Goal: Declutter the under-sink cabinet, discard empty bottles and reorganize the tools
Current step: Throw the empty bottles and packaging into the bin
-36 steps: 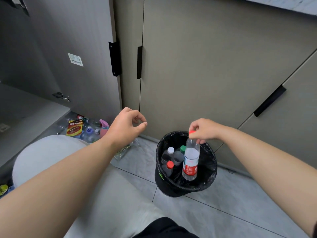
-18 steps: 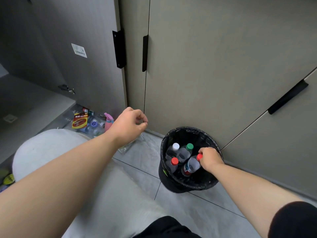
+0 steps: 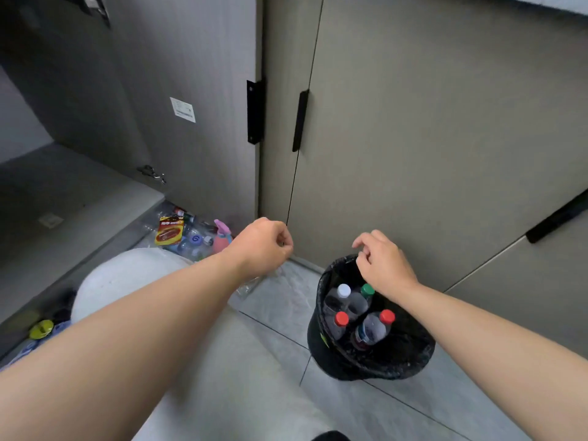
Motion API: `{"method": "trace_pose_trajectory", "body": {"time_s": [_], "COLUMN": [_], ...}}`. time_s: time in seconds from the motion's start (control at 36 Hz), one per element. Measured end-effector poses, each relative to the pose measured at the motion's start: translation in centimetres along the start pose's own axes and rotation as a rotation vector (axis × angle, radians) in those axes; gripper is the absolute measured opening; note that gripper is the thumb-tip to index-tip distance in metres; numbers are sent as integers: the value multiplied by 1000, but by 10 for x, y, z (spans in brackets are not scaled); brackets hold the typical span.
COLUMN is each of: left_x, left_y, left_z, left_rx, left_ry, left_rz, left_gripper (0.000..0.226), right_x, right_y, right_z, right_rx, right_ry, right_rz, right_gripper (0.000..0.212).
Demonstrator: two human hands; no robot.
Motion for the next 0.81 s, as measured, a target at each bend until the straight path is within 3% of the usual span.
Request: {"method": "trace_pose_trajectory", "body": {"time_s": [0.14, 0.28, 0.39, 0.53, 0.67, 0.81], "left_x": [-34, -119, -208, -311, -361, -412], "left_y": [1, 34, 83, 141, 166, 177], "left_z": [-52, -130, -147, -124, -87, -52], "left_rx": [-140, 29, 109, 143, 251, 416], "left_ry": [-99, -128, -71, 123, 417, 670], "left_rz": [-65, -237, -430, -625, -730, -854], "left_gripper": [9, 9, 10, 13, 12, 14], "right_x": [-123, -229, -299, -372, -406, -431], "right_y": [-6, -11, -26, -51, -80, -113], "right_z": [-7, 35, 95, 196, 265, 369], "right_rx": [-57, -184, -340, -519, -626, -732], "right_ry": [-139, -114, -48, 110, 194, 396], "right_rz": [-321, -533, -615, -577, -433, -259], "right_gripper": [21, 19, 15, 20, 16, 46]}}
Point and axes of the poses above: each hand's wrist, its own y-axis away from the middle knuckle, its own z-axis out of the palm, x = y × z, the point moved 9 cm from there along -y, towards the middle knuckle, and after that the axes turned 15 degrees about z, right-handed, at the moved point
